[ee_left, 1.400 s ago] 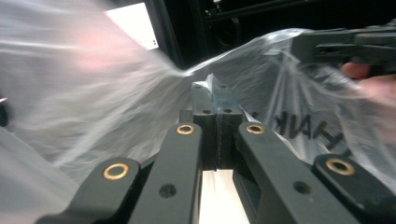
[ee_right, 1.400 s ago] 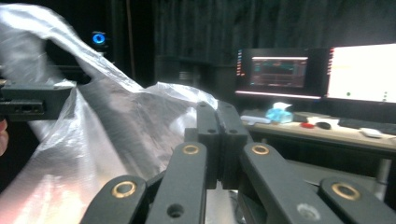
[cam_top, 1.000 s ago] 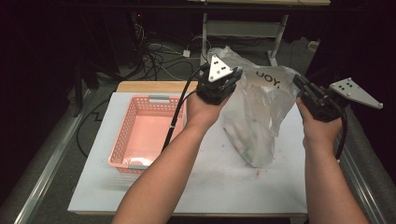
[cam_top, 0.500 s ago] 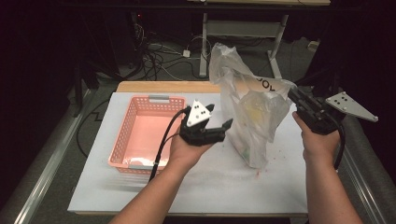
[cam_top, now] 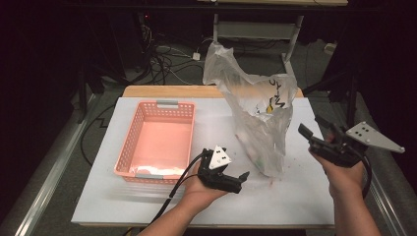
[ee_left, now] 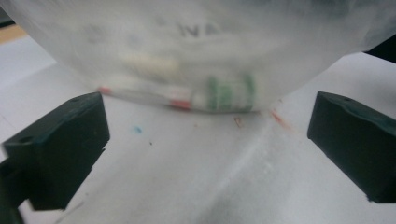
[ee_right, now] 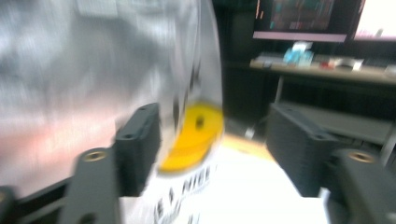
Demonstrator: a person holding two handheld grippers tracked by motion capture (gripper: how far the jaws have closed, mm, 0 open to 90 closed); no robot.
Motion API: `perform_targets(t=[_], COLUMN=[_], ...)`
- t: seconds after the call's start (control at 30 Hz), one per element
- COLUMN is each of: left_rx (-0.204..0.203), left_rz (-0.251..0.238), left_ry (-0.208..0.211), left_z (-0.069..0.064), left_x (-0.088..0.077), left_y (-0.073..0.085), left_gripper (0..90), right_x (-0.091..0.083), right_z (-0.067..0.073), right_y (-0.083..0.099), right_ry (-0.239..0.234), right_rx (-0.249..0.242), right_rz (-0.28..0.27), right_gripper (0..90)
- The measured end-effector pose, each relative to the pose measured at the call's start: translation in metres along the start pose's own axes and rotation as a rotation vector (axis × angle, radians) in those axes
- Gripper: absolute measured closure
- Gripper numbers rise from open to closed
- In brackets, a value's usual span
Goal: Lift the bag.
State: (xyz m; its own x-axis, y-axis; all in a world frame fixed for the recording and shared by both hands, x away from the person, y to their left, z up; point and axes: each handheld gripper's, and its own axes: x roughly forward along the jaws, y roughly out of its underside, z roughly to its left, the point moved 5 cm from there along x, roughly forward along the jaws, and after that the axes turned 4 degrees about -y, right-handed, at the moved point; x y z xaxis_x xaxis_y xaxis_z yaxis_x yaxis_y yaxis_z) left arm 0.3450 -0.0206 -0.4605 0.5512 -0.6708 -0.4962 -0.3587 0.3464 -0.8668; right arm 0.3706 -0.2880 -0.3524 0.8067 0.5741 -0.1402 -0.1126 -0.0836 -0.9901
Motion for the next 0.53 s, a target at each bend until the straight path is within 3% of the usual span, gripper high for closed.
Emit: perform_targets(t=[0.07, 0.27, 0.53], left_rx=[-0.01, -0.013, -0.018], left_rz=[0.005, 0.015, 0.006], left_ry=[-0.003, 0.0, -0.001], left_z=[0.001, 0.0, -0.002], left_x=[0.002, 0.006, 0.007], left_y=[0.004, 0.015, 0.027], left_gripper=[0.0, 0.0, 0.0], right_x=[0.001, 0.006, 0.007], right_z=[0.0, 0.001, 0.001], right_y=[0.016, 0.062, 0.091], right_ry=[0.005, 0.02, 0.017], right_rx=[-0.003, 0.052, 0.049], right_rz=[0.043, 0.146, 0.18], right_gripper=[23.2, 0.2, 0.0])
